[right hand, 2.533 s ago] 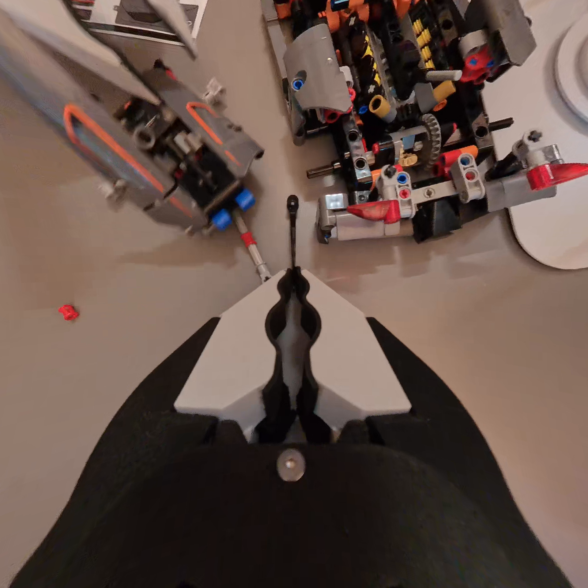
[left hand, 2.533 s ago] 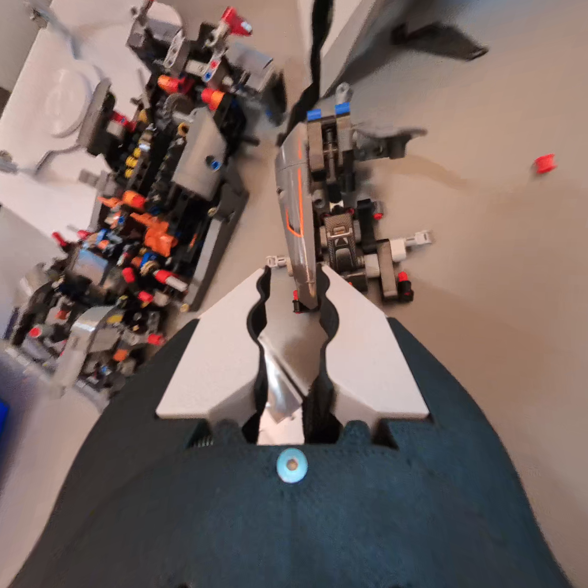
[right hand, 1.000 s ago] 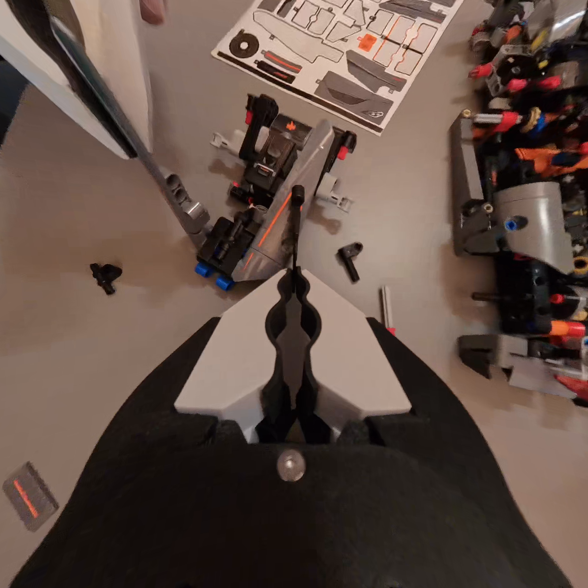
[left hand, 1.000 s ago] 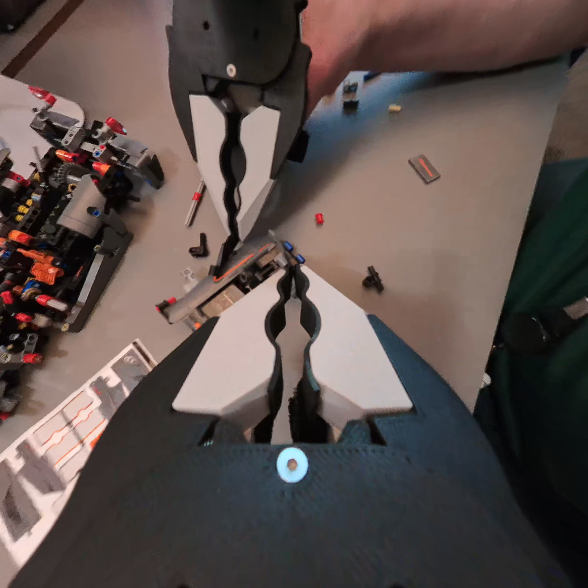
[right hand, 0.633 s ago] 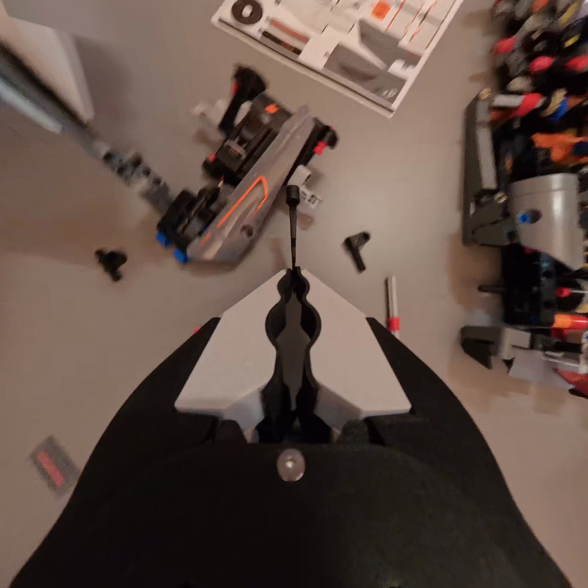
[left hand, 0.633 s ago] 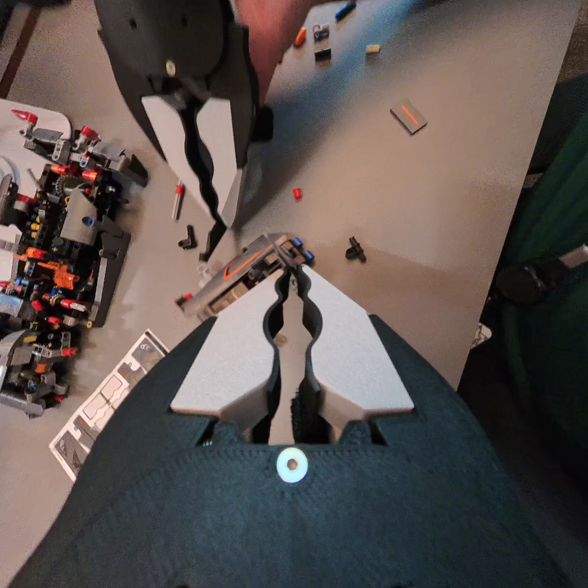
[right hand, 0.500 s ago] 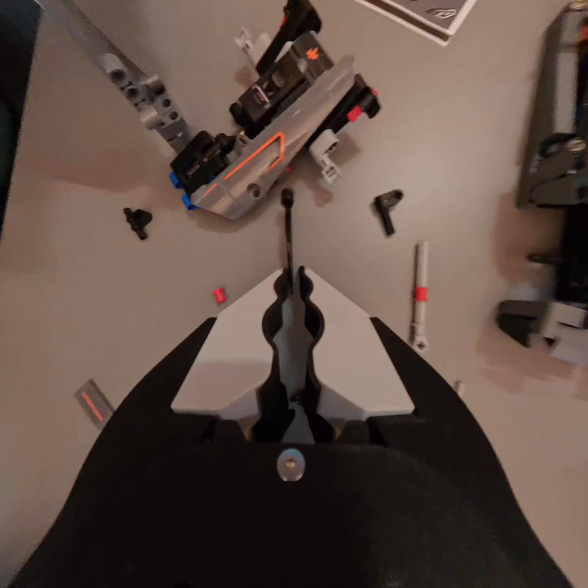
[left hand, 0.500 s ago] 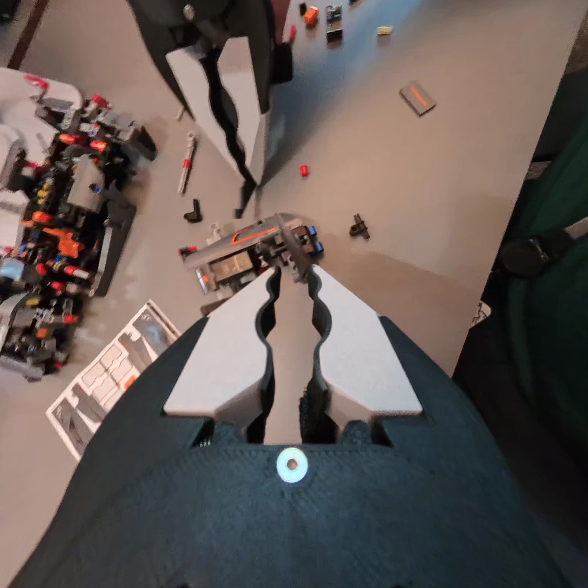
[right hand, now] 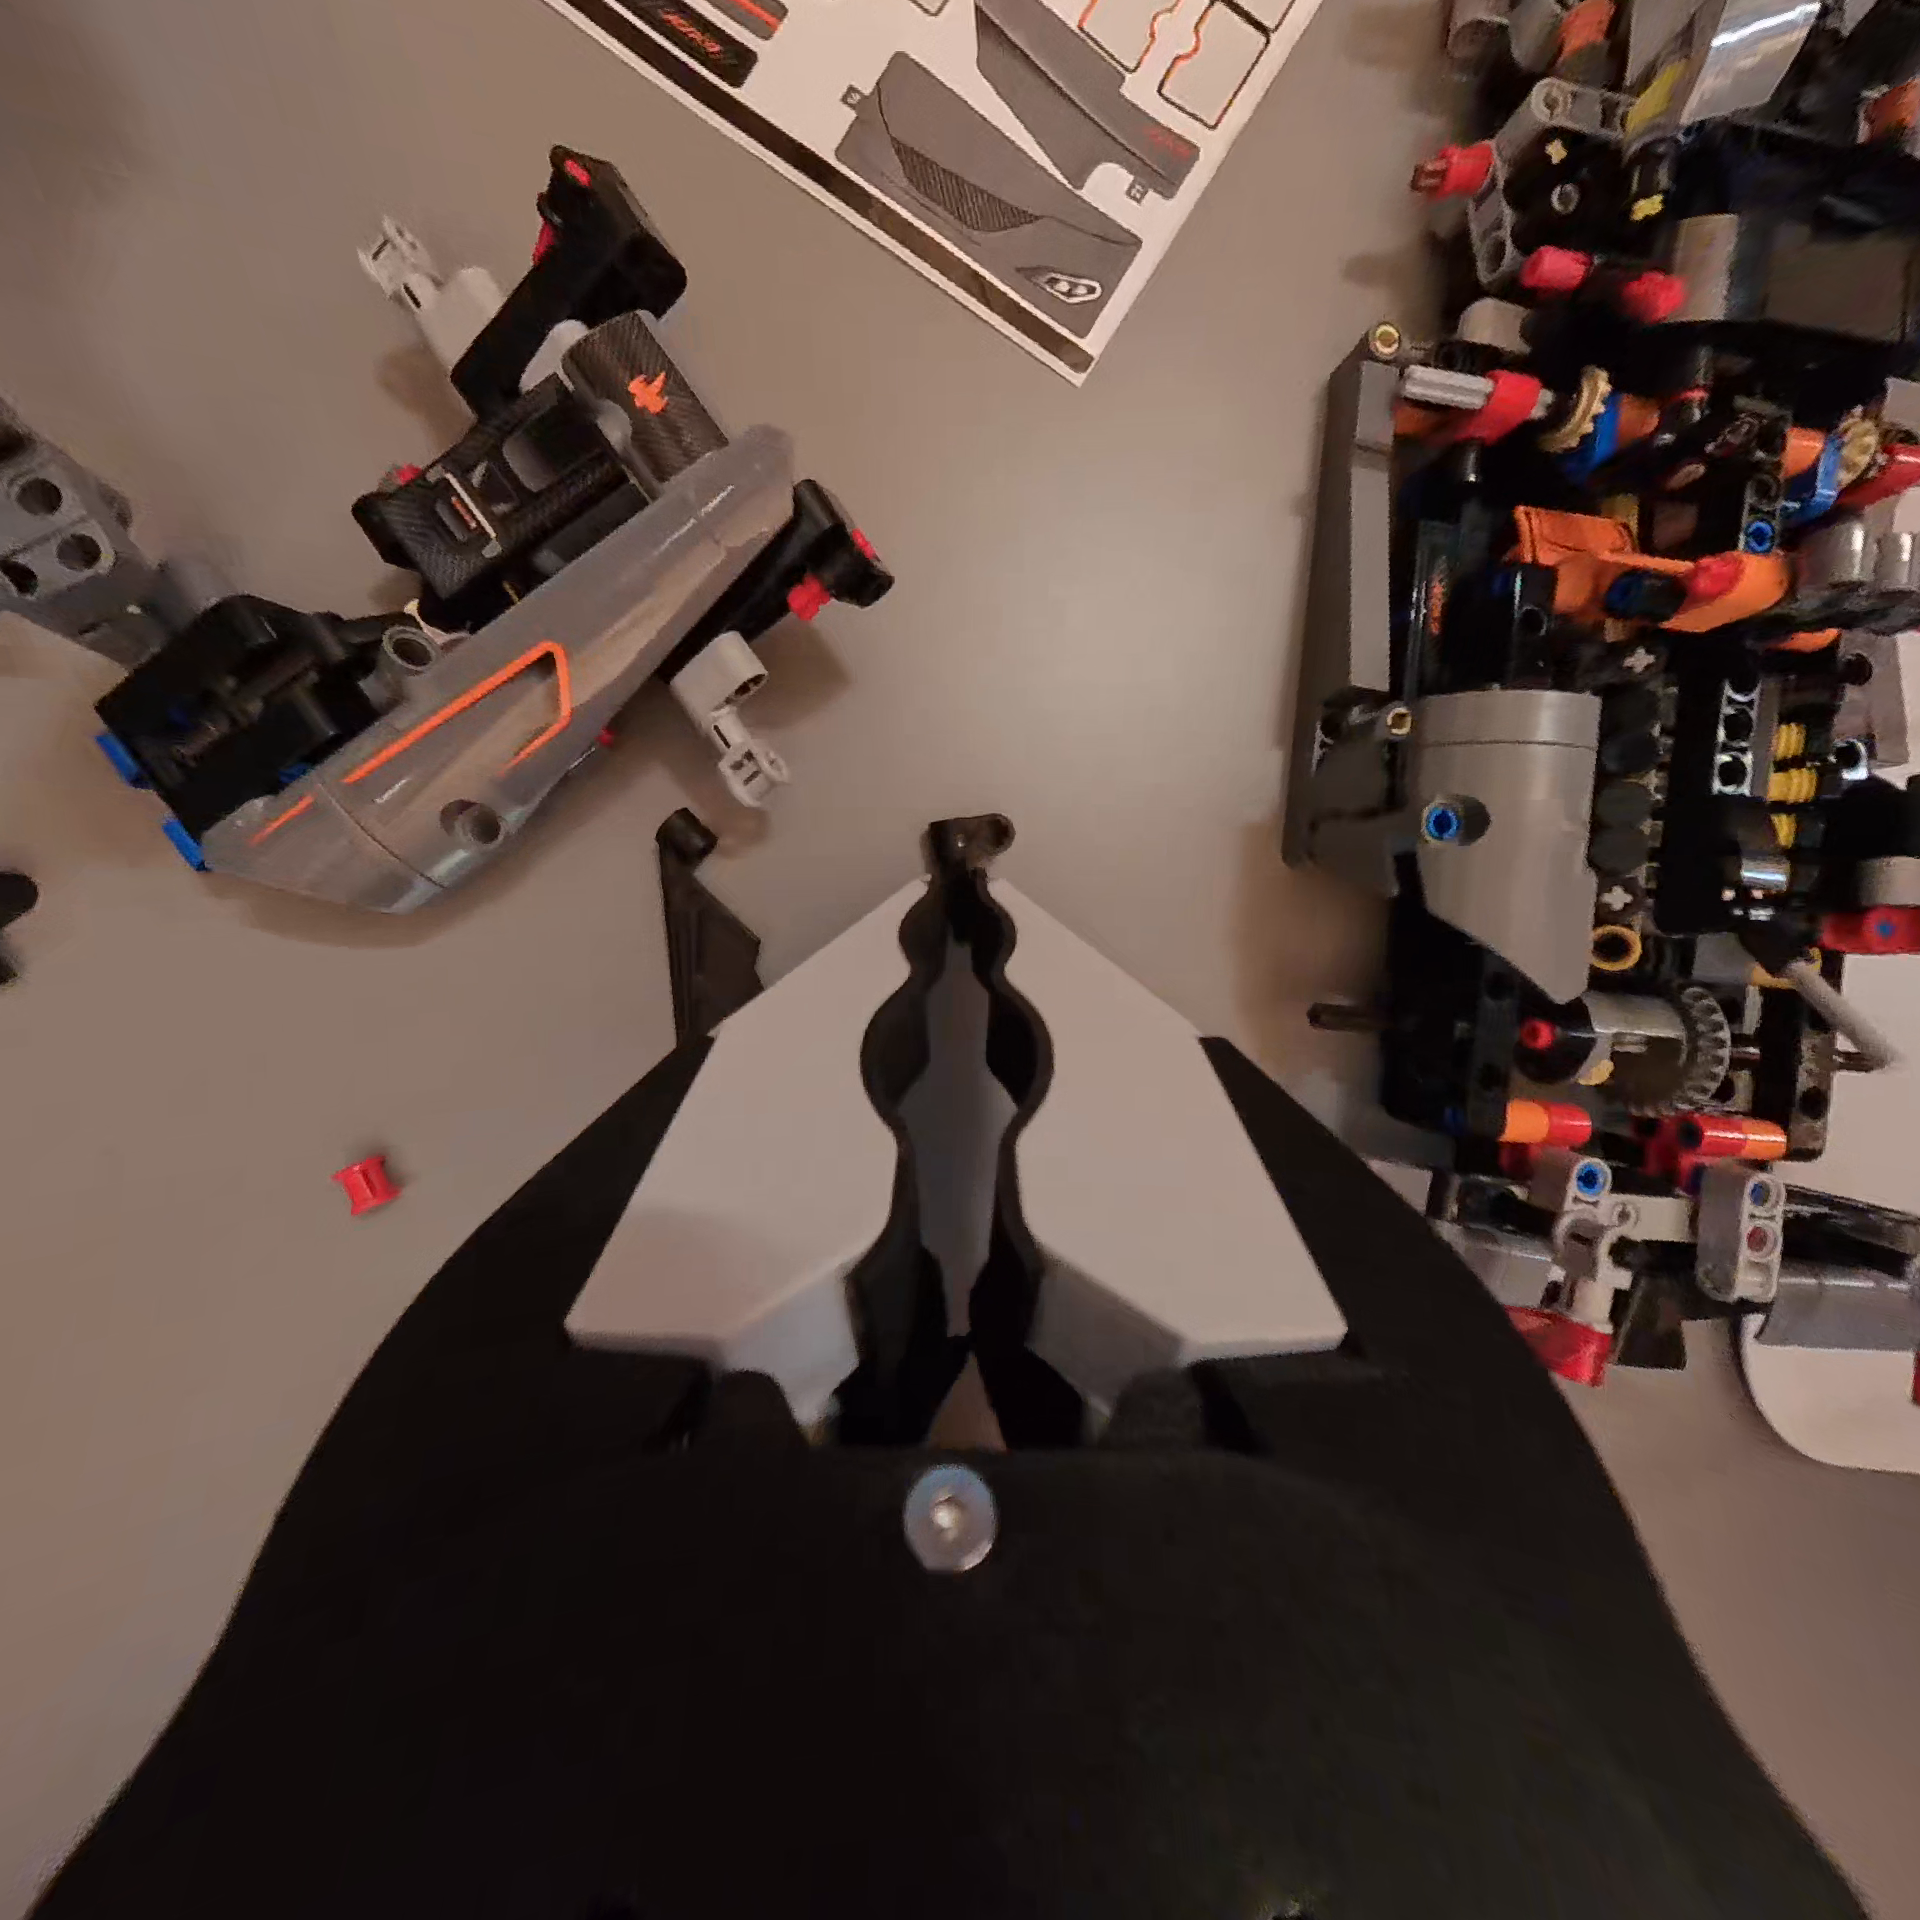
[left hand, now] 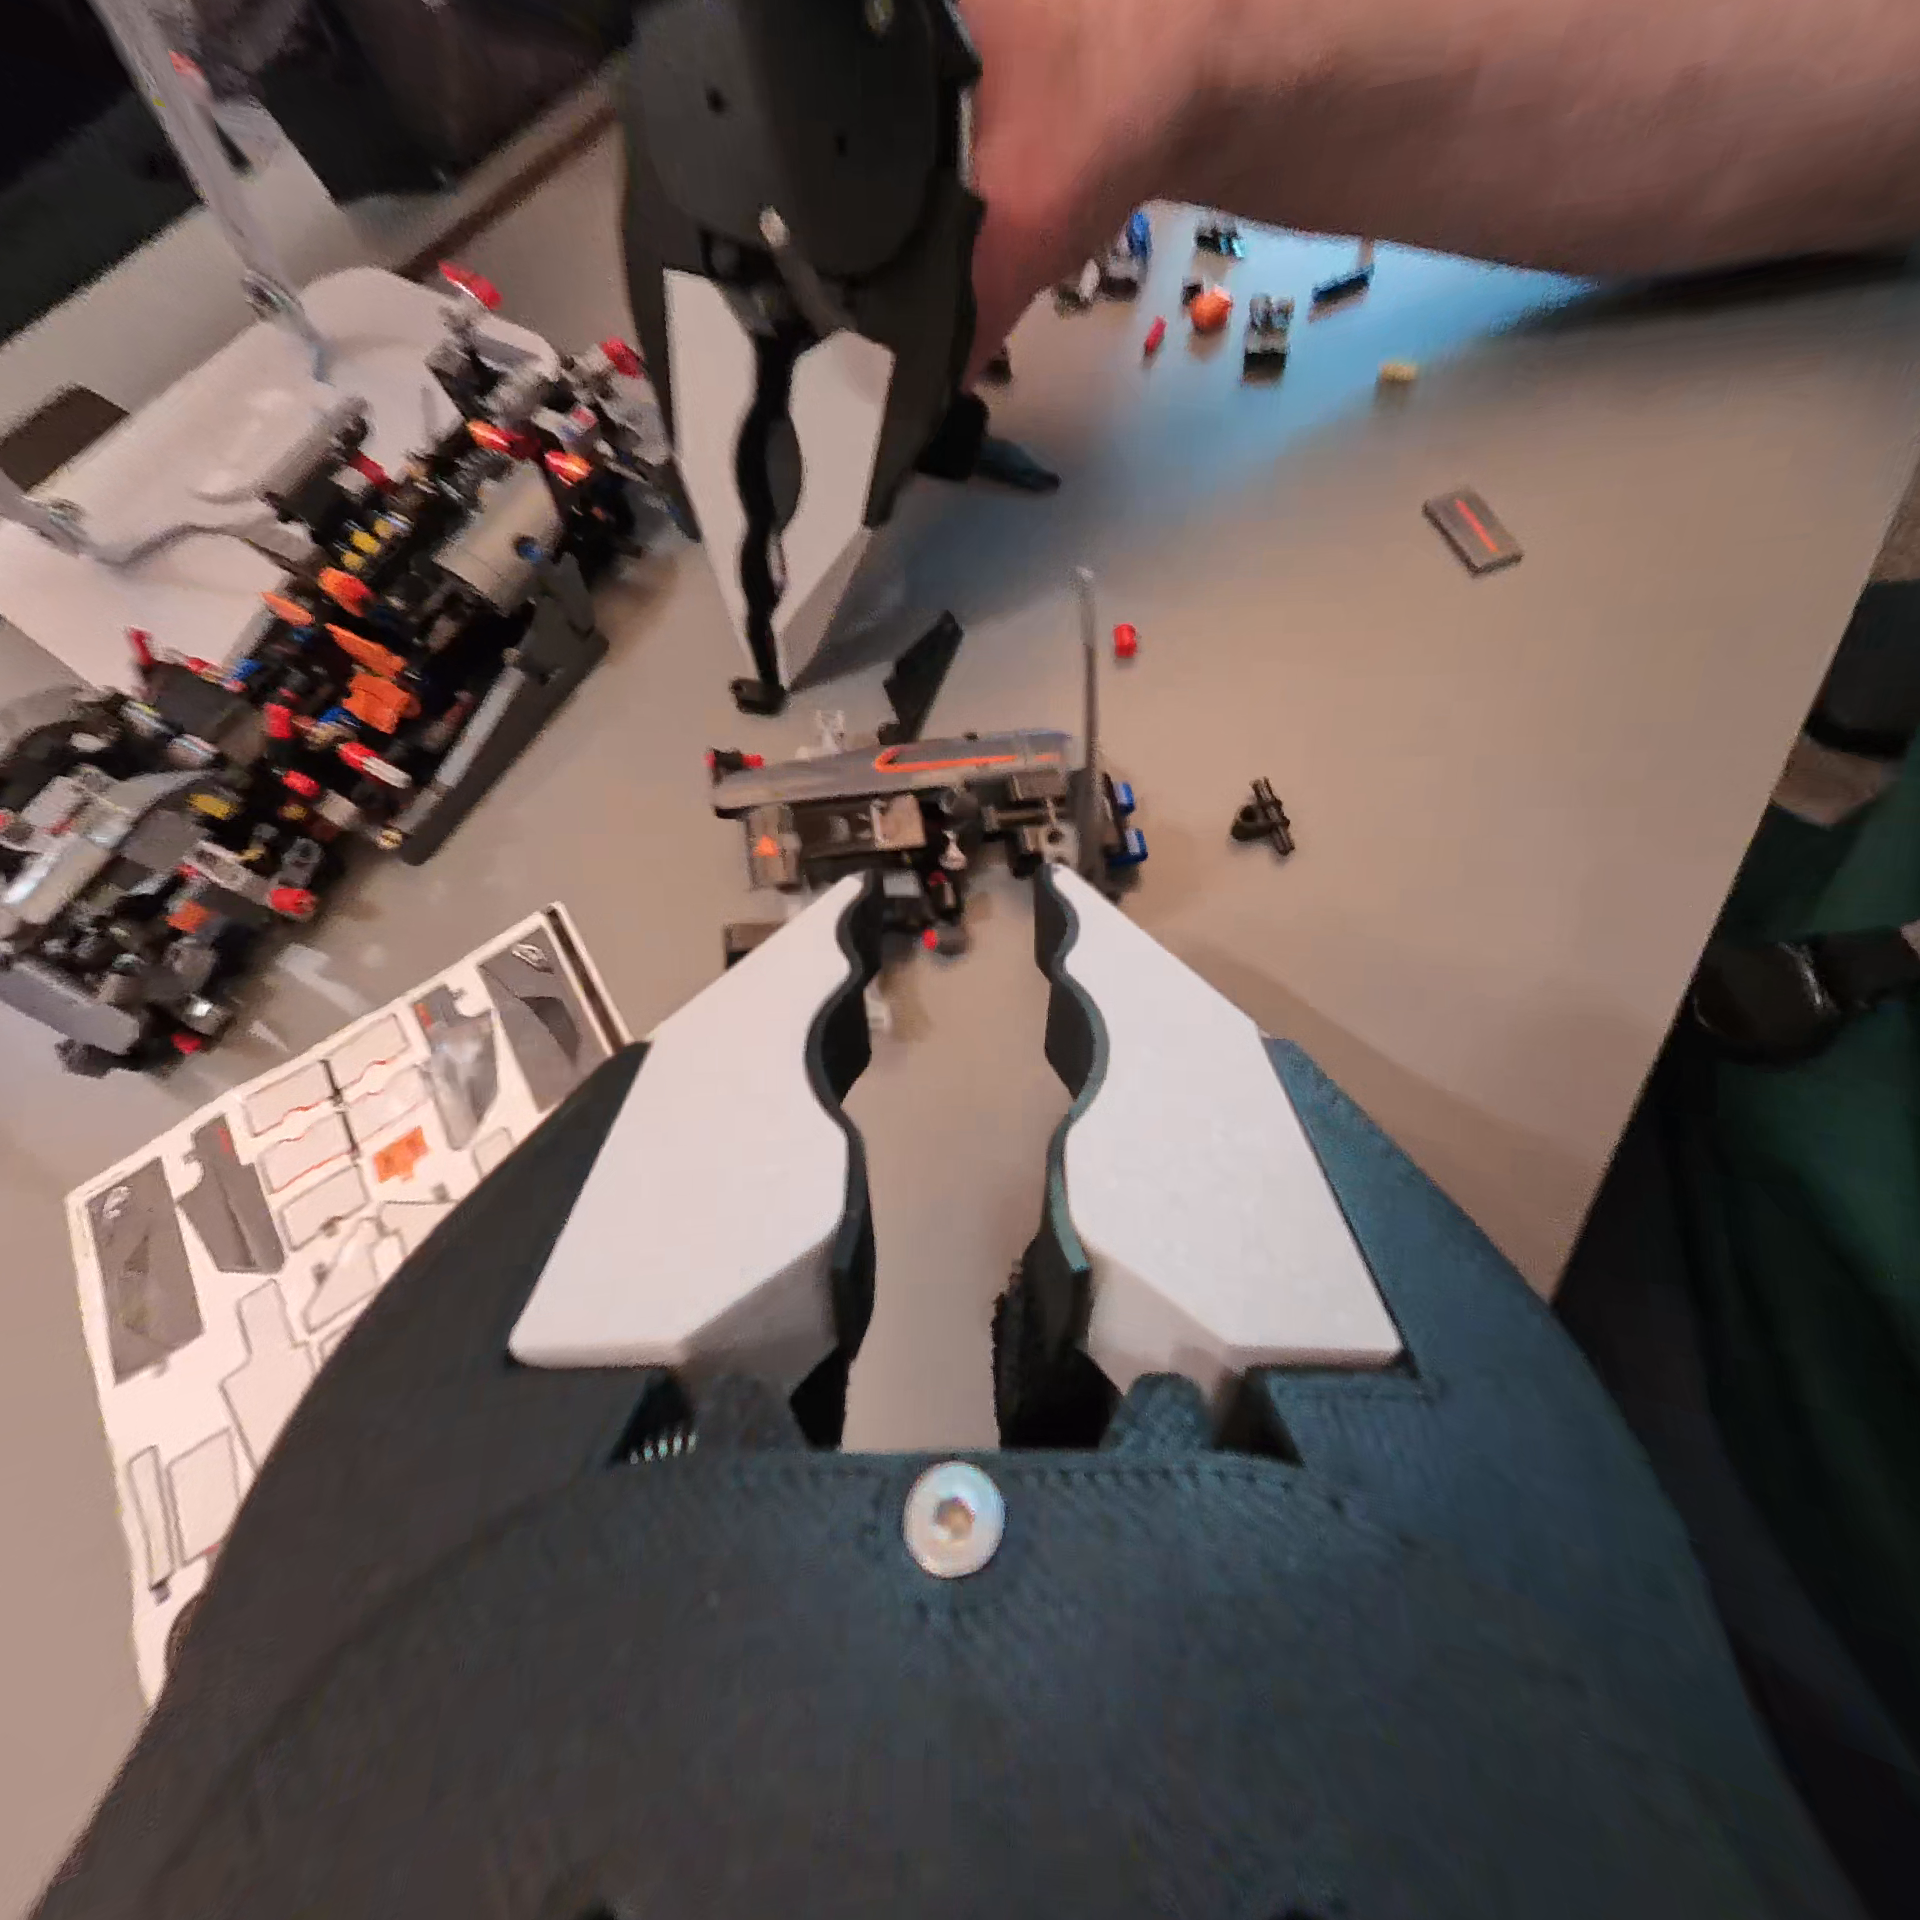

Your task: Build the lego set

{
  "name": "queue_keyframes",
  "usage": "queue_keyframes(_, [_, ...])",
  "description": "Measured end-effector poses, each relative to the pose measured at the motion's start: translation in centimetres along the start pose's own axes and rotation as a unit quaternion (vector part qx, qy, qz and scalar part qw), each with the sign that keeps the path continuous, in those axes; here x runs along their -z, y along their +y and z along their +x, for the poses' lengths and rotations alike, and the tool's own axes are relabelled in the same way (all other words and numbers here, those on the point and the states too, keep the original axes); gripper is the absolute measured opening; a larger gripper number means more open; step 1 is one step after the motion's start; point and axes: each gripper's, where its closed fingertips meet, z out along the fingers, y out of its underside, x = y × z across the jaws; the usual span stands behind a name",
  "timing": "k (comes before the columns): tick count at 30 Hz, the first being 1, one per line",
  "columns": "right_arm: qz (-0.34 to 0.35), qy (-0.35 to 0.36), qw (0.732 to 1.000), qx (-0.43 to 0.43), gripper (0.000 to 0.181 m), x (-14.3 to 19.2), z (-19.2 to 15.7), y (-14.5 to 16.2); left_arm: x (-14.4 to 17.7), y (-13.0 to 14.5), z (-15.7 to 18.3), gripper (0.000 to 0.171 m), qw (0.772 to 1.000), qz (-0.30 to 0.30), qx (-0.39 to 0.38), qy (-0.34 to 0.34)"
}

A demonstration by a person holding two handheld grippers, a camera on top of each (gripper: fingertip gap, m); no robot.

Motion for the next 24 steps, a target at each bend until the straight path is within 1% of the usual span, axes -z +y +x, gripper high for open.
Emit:
queue_keyframes(2, [0.010, 0.007, 1.000, -0.006, 0.001, 0.6, 0.0, -0.1, 0.3, -0.7, -0.3, 0.030, 1.000, 0.022, 0.011, 0.002])
queue_keyframes(3, [0.018, 0.011, 1.000, -0.007, 0.001, 1.4, -0.1, -0.5, 0.6, -1.0, -1.1, 0.031, 0.999, 0.029, 0.016, -0.016])
queue_keyframes(5, [0.055, 0.037, 0.998, 0.018, 0.001, 3.9, -0.9, -2.5, 1.2, -1.6, -2.0, 0.029, 0.998, 0.047, 0.031, -0.035])
queue_keyframes(7, [0.103, 0.051, 0.992, 0.055, 0.001, 6.4, -2.6, -5.6, 1.8, -2.9, -2.9, 0.029, 0.993, 0.086, 0.066, -0.038])
queue_keyframes(8, [0.123, 0.060, 0.988, 0.077, 0.001, 7.4, -3.4, -7.0, 2.0, -3.9, -2.7, 0.029, 0.989, 0.116, 0.087, -0.014])
queue_keyframes(10, [0.130, 0.087, 0.982, 0.106, 0.001, 8.4, -4.4, -8.9, 2.1, -5.9, -2.5, 0.029, 0.975, 0.171, 0.135, 0.038])
queue_keyframes(12, [0.136, 0.112, 0.975, 0.133, 0.001, 9.0, -5.2, -10.2, 1.9, -6.8, -2.3, 0.030, 0.967, 0.187, 0.157, 0.075])
queue_keyframes(14, [0.138, 0.131, 0.970, 0.148, 0.001, 9.5, -5.7, -11.0, 1.7, -7.2, -2.6, 0.028, 0.963, 0.193, 0.169, 0.077])
queue_keyframes(16, [0.143, 0.150, 0.967, 0.151, 0.001, 9.9, -5.9, -11.6, 1.5, -7.5, -2.1, 0.023, 0.959, 0.192, 0.181, 0.102])
queue_keyframes(18, [0.148, 0.177, 0.960, 0.156, 0.001, 10.3, -5.9, -12.1, 1.3, -7.5, -1.8, 0.018, 0.958, 0.192, 0.186, 0.108])
queue_keyframes(21, [0.150, 0.209, 0.951, 0.171, 0.001, 10.7, -6.1, -12.4, 1.6, -8.1, -1.6, 0.010, 0.946, 0.216, 0.203, 0.128])
queue_keyframes(24, [0.143, 0.251, 0.937, 0.198, 0.001, 11.1, -6.3, -12.5, 1.9, -8.4, -1.6, 0.009, 0.934, 0.239, 0.225, 0.144])
